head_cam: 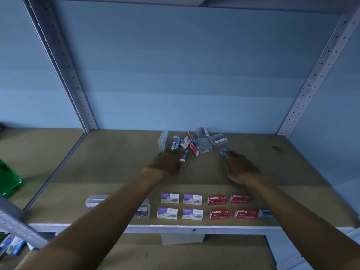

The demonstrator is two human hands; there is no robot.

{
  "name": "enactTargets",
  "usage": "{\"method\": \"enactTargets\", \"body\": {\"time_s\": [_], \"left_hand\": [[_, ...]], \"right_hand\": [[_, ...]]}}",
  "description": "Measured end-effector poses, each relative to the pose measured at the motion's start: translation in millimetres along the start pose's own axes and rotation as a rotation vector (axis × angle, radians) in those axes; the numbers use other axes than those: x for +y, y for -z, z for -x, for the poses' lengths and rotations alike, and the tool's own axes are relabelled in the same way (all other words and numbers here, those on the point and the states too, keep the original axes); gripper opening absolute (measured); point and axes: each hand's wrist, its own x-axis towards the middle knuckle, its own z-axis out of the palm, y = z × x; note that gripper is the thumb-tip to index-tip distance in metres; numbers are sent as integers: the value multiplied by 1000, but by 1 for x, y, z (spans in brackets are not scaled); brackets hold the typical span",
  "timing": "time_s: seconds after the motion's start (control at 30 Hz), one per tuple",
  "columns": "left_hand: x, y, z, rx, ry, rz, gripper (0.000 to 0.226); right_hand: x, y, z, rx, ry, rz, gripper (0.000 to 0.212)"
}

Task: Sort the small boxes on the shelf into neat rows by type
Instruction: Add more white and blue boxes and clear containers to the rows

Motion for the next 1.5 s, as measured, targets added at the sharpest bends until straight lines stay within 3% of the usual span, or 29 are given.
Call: {"method": "enactTargets", "body": {"time_s": [0.17,0.27,0.4,0.6,0.77,0.9,1.0,1.13,1.5], "left_hand": [[1,-18,-10,-52,7,-82,57],[-4,-21,-9,-19,0,-74,52],[-3,-17,2,-8,-5,-51,44],[7,-7,52,32,-104,39,36],[15,5,60,51,-127,60,32],[15,4,46,48,-66,35,57],[16,2,32,15,83,13,46],[23,-2,24,-33,198,60,55],[16,-9,26,38,188,135,36]], "right_hand": [[0,0,0,-4,-20,86,46],[1,0,3,2,-5,128,52],[8,-2,12,-31,43,38,50],[15,-4,44,72,251,-2,34],[11,2,50,99,264,-25,33],[3,9,43,113,227,-87,28],[-5,12,36,67,181,-136,26],[-10,9,30,17,130,-173,30],[-6,-3,21,28,96,-184,26]]}}
